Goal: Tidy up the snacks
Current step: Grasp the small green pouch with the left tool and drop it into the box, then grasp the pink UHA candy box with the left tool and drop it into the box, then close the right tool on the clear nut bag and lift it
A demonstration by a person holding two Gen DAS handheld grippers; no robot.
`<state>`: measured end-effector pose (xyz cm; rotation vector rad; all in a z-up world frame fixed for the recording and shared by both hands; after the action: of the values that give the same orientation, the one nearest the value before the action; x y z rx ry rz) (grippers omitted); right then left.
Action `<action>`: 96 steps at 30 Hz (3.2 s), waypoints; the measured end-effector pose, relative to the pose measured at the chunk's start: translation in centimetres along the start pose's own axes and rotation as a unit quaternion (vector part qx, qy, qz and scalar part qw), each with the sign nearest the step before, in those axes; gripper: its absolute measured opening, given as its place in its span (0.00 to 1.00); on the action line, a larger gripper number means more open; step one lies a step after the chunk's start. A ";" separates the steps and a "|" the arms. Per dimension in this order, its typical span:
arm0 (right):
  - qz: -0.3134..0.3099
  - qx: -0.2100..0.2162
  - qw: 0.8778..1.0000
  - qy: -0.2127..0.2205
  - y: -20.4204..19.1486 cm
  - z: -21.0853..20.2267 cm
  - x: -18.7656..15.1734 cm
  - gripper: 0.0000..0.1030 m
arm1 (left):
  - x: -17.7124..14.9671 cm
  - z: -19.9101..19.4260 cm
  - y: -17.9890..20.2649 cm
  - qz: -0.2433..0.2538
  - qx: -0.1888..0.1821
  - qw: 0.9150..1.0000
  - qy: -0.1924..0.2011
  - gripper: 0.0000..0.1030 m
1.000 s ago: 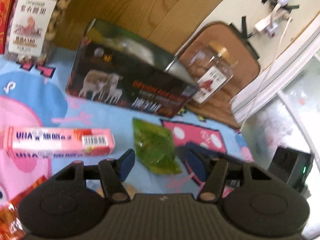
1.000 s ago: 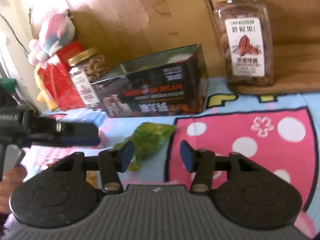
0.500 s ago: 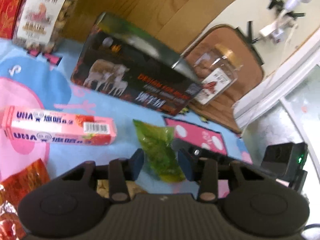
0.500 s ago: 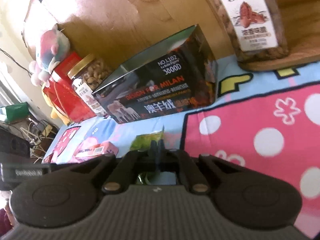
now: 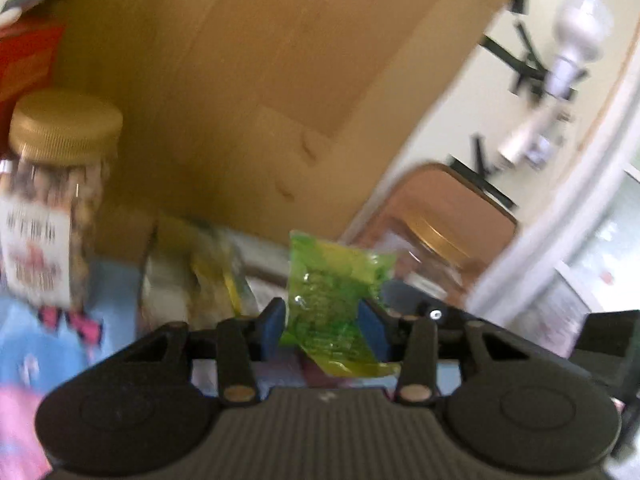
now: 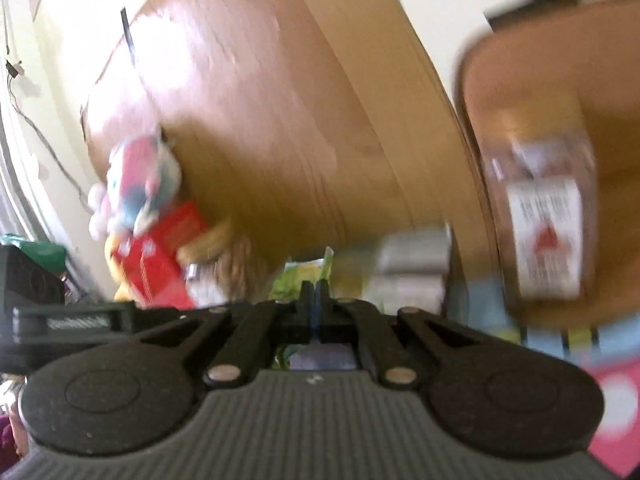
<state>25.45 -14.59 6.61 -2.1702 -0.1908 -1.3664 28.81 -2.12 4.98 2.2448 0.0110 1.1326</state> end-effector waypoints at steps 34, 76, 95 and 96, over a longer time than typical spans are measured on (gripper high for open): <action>-0.296 0.063 0.935 -0.184 -8.0 5.1 -15.4 0.33 | -10.4 -9.3 -11.5 -0.156 0.080 0.983 -0.060 0.75; -0.159 -0.039 0.986 -0.015 -0.7 -1.2 -4.6 0.43 | -2.6 -6.1 -3.5 -0.057 0.022 0.998 -0.017 0.40; -0.236 0.008 0.955 -0.178 -7.3 -5.2 -18.0 0.72 | -17.6 -13.6 -4.6 -0.076 -0.019 0.990 -0.121 0.52; -0.231 0.007 0.957 -0.177 -7.1 -5.6 -18.0 0.68 | -17.9 -13.3 -4.6 -0.082 -0.017 0.988 -0.126 0.54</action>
<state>9.72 -8.53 -4.41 -2.4404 -0.8879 -1.1791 8.96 3.68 -4.55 2.2937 0.0712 0.7513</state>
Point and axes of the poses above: each gripper's, at about its wrist camera, not at the fingertips, and z roughly the way its jaws point, y to its right, x to its top, the point moved 9 cm from there along z, roughly the way its jaws point, and after that the axes turned 1 degree about -z, right-handed, at the moved point
